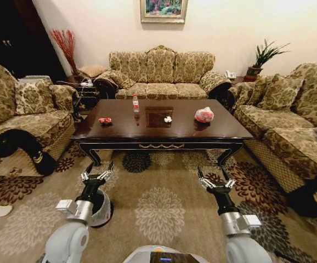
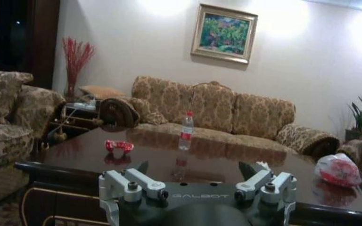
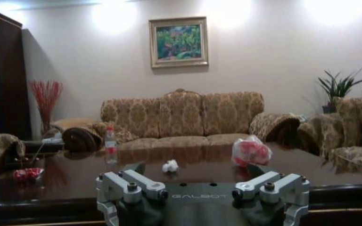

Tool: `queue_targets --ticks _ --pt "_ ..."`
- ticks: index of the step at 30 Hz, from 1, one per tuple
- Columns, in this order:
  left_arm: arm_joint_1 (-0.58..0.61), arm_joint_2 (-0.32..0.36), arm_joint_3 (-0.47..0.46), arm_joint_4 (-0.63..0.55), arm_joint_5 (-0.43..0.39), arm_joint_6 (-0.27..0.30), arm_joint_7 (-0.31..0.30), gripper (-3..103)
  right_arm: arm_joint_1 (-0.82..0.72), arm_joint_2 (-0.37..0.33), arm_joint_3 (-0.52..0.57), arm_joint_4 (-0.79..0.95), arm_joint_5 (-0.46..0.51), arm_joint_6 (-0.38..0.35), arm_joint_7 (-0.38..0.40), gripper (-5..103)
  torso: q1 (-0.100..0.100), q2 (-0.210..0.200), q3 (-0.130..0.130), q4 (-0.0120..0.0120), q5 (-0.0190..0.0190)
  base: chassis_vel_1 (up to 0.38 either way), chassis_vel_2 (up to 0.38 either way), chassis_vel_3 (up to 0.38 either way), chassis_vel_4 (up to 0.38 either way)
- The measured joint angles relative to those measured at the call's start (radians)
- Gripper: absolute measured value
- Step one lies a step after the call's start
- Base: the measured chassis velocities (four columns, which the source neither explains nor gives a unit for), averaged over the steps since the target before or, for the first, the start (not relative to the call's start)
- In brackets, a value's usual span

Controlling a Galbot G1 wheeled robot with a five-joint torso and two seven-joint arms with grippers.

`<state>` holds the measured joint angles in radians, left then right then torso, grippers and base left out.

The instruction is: Move to the front of the table and place the trash on the table into the trash bin.

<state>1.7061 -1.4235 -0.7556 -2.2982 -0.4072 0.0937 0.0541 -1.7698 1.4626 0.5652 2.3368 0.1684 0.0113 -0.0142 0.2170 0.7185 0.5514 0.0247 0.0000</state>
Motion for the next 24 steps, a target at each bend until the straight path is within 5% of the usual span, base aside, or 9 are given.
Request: queue_targets --ticks 24 --pt "-0.034 -0.012 -0.015 0.153 0.016 0.004 -0.007 98 0.007 -0.003 -0.024 -0.089 0.005 -0.004 -0.018 100 0.000 0.000 0.000 0.0001 0.0000 -0.003 0.003 0.002 -0.002"
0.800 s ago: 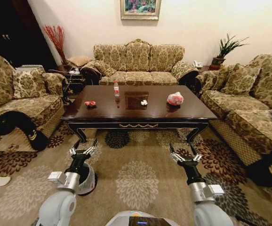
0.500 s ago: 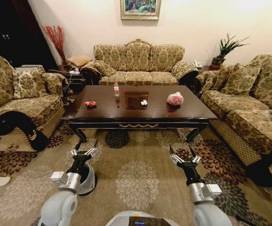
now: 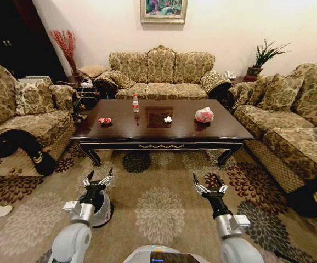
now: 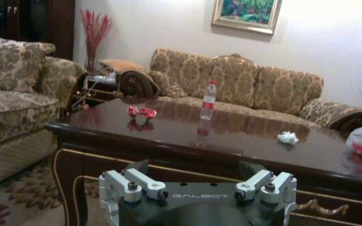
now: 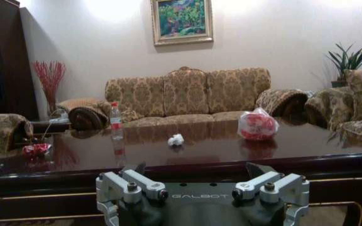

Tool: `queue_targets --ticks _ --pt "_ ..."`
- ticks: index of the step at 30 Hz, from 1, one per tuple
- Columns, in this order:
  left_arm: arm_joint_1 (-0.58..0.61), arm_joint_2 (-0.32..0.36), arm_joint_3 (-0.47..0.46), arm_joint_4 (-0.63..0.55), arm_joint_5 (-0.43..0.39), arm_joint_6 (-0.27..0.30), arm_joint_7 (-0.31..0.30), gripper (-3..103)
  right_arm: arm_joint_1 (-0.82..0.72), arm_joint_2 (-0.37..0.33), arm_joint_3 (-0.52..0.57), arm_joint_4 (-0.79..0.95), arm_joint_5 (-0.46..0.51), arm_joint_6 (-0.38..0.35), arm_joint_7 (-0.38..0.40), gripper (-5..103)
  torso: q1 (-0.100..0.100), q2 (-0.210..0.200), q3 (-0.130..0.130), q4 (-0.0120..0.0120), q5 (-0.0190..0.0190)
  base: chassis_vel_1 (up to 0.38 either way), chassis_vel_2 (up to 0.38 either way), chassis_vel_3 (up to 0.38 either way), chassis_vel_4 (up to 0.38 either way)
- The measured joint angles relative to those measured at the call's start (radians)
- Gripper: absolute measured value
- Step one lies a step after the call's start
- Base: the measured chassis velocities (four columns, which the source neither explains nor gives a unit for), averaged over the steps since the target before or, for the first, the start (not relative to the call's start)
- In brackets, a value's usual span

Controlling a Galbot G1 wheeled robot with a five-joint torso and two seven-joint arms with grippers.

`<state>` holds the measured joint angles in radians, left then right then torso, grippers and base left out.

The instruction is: Move to the front of the table and place the trash on the table into the trash bin.

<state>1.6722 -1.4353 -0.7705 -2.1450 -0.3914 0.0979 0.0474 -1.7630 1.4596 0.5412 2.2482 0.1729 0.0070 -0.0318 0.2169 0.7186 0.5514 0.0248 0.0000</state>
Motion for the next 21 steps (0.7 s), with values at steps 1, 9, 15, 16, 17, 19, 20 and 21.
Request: queue_targets --ticks 1,9,15,16,17,19,20,21 --pt "0.000 0.000 0.000 0.000 0.000 0.000 0.000 98 0.000 0.000 0.000 0.000 0.000 0.000 0.000 100 0.000 0.000 0.000 0.0000 0.0000 -0.067 0.060 0.047 -0.039" --pt "-0.026 0.020 -0.006 0.040 -0.015 0.008 -0.004 98 -0.003 0.005 -0.002 -0.009 0.003 0.022 0.001 100 0.000 0.000 0.000 -0.0001 -0.0001 -0.147 0.134 0.142 -0.136" --pt "-0.029 0.042 -0.035 0.071 -0.023 0.009 -0.007 98 0.005 0.004 -0.015 -0.029 0.012 0.079 -0.009 100 0.001 0.000 0.000 -0.0002 -0.0001 -0.219 0.204 0.207 -0.216" --pt "-0.029 0.042 -0.035 0.071 -0.023 0.009 -0.007 98 0.005 0.004 -0.015 -0.029 0.012 0.079 -0.009 100 0.001 0.000 0.000 -0.0002 -0.0001 -0.140 0.190 0.108 -0.150" --pt "-0.023 0.048 -0.043 0.074 -0.025 0.010 -0.006 98 0.004 0.003 -0.015 -0.029 0.009 0.081 -0.020 100 0.001 -0.001 0.001 0.0000 -0.0002 -0.090 0.102 0.108 -0.060" --pt "-0.014 0.056 -0.052 0.077 -0.020 0.011 -0.003 98 0.003 0.002 -0.018 -0.029 0.005 0.083 -0.026 100 0.001 0.000 0.001 -0.0001 -0.0002 -0.045 0.051 0.022 -0.030" --pt "-0.006 0.065 -0.060 0.084 -0.008 0.009 0.003 98 0.003 0.002 -0.021 -0.029 0.004 0.085 -0.026 100 0.001 0.000 0.000 -0.0002 -0.0001 0.000 0.000 0.000 0.000" --pt "-0.006 0.065 -0.060 0.084 -0.008 0.009 0.003 98 0.003 0.002 -0.021 -0.029 0.004 0.085 -0.026 100 0.001 0.000 0.000 -0.0002 -0.0001 0.000 0.000 0.000 0.000"
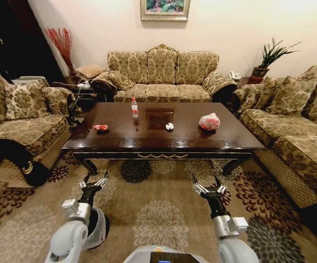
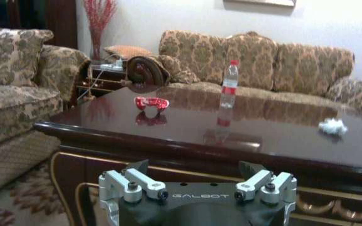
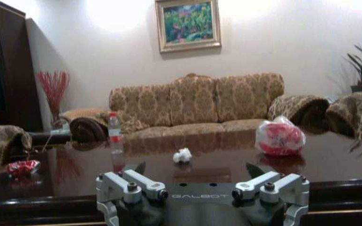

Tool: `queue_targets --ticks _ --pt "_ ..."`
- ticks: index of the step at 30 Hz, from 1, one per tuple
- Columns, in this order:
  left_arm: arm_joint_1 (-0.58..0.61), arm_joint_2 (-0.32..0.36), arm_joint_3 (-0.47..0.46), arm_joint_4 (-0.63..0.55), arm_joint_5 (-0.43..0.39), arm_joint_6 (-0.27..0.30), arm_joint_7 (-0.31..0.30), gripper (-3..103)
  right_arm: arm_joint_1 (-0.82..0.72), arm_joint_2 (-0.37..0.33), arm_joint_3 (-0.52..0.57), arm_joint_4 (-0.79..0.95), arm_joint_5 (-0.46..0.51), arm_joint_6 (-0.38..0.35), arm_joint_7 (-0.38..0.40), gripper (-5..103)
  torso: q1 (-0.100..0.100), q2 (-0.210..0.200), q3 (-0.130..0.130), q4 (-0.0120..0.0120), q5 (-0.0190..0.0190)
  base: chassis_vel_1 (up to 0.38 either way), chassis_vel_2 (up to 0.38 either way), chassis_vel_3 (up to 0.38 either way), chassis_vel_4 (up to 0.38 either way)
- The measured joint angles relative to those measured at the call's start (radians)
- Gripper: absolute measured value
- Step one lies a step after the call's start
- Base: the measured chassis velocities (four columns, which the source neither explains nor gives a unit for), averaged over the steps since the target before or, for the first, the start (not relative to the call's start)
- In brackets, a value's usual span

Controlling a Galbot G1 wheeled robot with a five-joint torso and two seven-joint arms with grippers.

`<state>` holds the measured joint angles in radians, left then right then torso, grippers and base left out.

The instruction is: Move to the front of the table and place the trash on the table into the trash bin.

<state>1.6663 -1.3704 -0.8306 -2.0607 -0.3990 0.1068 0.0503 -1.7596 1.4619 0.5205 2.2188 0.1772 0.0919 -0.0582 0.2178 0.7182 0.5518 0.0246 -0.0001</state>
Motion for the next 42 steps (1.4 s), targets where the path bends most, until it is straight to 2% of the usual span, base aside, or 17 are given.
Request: queue_targets --ticks 2,5,10,11,12,13,14,17,18,19,23,31,34,42 --pt "0.030 0.036 -0.032 0.036 0.044 -0.008 0.012 98 0.003 0.002 -0.002 0.000 -0.001 0.001 0.006 100 -0.002 0.001 -0.001 -0.0001 -0.0001 0.024 -0.029 -0.051 0.037" --pt "0.068 0.074 -0.069 0.058 0.061 -0.009 0.018 98 0.007 0.004 -0.002 -0.004 0.002 0.003 0.022 100 -0.002 0.001 -0.001 0.0002 -0.0002 0.026 -0.062 -0.040 0.061" --pt "0.140 0.170 -0.159 0.102 0.054 -0.003 0.038 99 0.014 0.015 0.002 -0.027 0.024 0.020 0.053 100 -0.001 0.000 0.000 0.0003 0.0001 0.007 -0.006 -0.004 0.011" --pt "0.140 0.170 -0.159 0.102 0.054 -0.003 0.038 99 0.014 0.015 0.002 -0.027 0.024 0.020 0.053 100 -0.001 0.000 0.000 0.0003 0.0001 0.000 0.000 0.000 0.000" --pt "0.154 0.203 -0.170 0.127 0.043 0.004 0.044 99 0.016 0.023 0.004 -0.034 0.024 0.020 0.055 100 -0.001 0.000 0.000 0.0001 0.0000 0.000 0.000 0.000 0.000" --pt "0.173 0.253 -0.172 0.172 0.033 0.012 0.052 99 0.019 0.037 0.005 -0.038 0.023 0.012 0.061 100 -0.001 0.000 0.000 -0.0001 -0.0002 0.000 0.000 0.000 0.000" --pt "0.173 0.253 -0.172 0.172 0.033 0.012 0.052 99 0.019 0.037 0.005 -0.038 0.023 0.012 0.061 100 -0.001 0.000 0.000 -0.0001 -0.0002 0.000 0.000 0.000 0.000" --pt "0.202 0.324 -0.164 0.254 0.026 0.028 0.073 99 0.028 0.052 0.005 -0.051 0.023 -0.015 0.069 100 -0.001 0.000 0.000 0.0001 -0.0003 0.000 0.000 0.000 0.000" --pt "0.202 0.324 -0.164 0.254 0.026 0.028 0.073 99 0.028 0.052 0.005 -0.051 0.023 -0.015 0.069 100 -0.001 0.000 0.000 0.0001 -0.0003 0.000 0.000 0.000 0.000" --pt "0.217 0.364 -0.153 0.307 0.023 0.035 0.081 99 0.033 0.054 0.004 -0.062 0.025 -0.037 0.072 100 -0.001 0.000 0.000 0.0001 -0.0002 0.000 0.000 0.000 0.000" --pt "0.226 0.442 -0.113 0.433 -0.019 0.054 0.085 99 0.039 0.056 0.004 -0.078 0.036 -0.066 0.075 100 -0.001 0.000 0.000 0.0000 0.0000 0.000 0.000 0.000 0.000" --pt "0.209 0.471 -0.078 0.532 -0.058 0.065 0.100 99 0.021 0.071 -0.007 -0.096 0.036 -0.052 0.073 100 -0.001 0.000 0.000 0.0001 0.0001 0.000 0.000 0.000 0.000" --pt "0.186 0.473 -0.048 0.589 -0.053 0.061 0.097 101 0.024 0.084 -0.010 -0.110 0.036 -0.042 0.074 100 -0.001 0.000 0.000 0.0000 0.0000 0.000 0.000 0.000 0.000" --pt "0.097 0.469 0.037 0.725 -0.018 0.037 0.105 98 0.045 0.097 -0.016 -0.139 0.015 -0.038 0.064 100 -0.001 0.000 0.000 0.0001 -0.0001 0.000 0.000 0.000 0.000"
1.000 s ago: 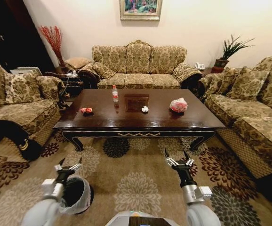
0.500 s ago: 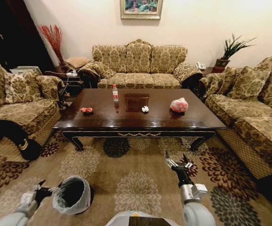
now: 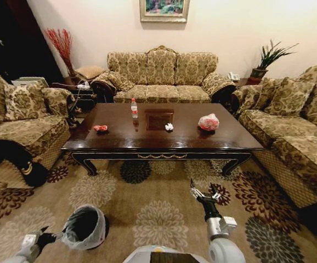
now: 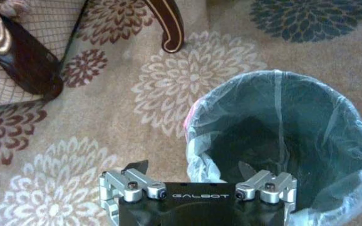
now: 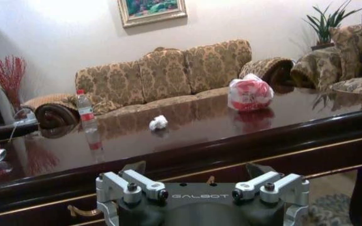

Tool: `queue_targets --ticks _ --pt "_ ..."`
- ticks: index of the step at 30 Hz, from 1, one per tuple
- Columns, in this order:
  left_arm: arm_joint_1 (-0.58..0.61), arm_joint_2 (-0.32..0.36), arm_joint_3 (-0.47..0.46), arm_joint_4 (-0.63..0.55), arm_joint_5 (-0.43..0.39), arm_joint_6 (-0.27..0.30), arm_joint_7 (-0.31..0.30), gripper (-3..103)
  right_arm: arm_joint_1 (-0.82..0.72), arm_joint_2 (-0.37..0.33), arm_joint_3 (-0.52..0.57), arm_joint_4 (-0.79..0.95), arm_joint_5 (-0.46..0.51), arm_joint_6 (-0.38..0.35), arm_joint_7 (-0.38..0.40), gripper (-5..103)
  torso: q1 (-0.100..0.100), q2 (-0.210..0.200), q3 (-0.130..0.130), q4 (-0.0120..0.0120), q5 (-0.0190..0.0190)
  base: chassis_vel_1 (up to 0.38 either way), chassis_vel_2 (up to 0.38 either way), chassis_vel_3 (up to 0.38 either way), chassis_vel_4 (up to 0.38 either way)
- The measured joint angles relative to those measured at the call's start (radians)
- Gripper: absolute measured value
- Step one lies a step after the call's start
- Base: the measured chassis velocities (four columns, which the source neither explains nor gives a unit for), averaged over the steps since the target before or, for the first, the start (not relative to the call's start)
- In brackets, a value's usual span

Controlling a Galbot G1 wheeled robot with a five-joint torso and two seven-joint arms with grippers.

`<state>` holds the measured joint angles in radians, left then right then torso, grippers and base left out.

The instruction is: Move to the front of the table and place the trash on the table into the trash bin.

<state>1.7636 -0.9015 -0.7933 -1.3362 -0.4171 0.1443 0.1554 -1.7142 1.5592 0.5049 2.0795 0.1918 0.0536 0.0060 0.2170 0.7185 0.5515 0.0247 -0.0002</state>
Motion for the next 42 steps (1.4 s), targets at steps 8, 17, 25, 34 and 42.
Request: queue_targets --ticks 8,17,25,34,42 --pt "-0.091 0.002 0.076 0.073 0.012 -0.001 0.002 98 -0.012 0.013 0.005 -0.009 -0.011 0.005 -0.003 100 0.000 0.000 0.000 -0.0001 0.0002 0.000 0.000 0.000 0.000" --pt "-0.131 0.000 0.145 0.103 0.066 -0.015 0.010 98 -0.005 0.025 0.007 -0.025 -0.020 0.010 -0.007 100 0.000 0.000 0.000 0.0001 0.0003 0.000 0.000 0.000 0.000" --pt "-0.232 -0.008 0.188 0.209 0.098 -0.047 0.016 98 -0.009 0.029 0.003 -0.032 -0.029 0.015 -0.014 100 0.000 0.000 0.000 0.0000 -0.0001 0.000 0.000 0.000 0.000" --pt "-0.316 -0.008 0.218 0.326 0.156 -0.112 0.028 98 -0.011 0.025 -0.003 -0.044 -0.033 0.020 -0.020 100 0.000 0.000 0.000 0.0000 0.0002 0.000 0.000 0.000 0.000" --pt "-0.379 -0.008 0.239 0.399 0.172 -0.129 0.036 98 -0.013 0.015 -0.007 -0.047 -0.030 0.023 -0.024 100 0.000 0.000 0.000 0.0000 0.0002 0.000 0.000 0.000 0.000"
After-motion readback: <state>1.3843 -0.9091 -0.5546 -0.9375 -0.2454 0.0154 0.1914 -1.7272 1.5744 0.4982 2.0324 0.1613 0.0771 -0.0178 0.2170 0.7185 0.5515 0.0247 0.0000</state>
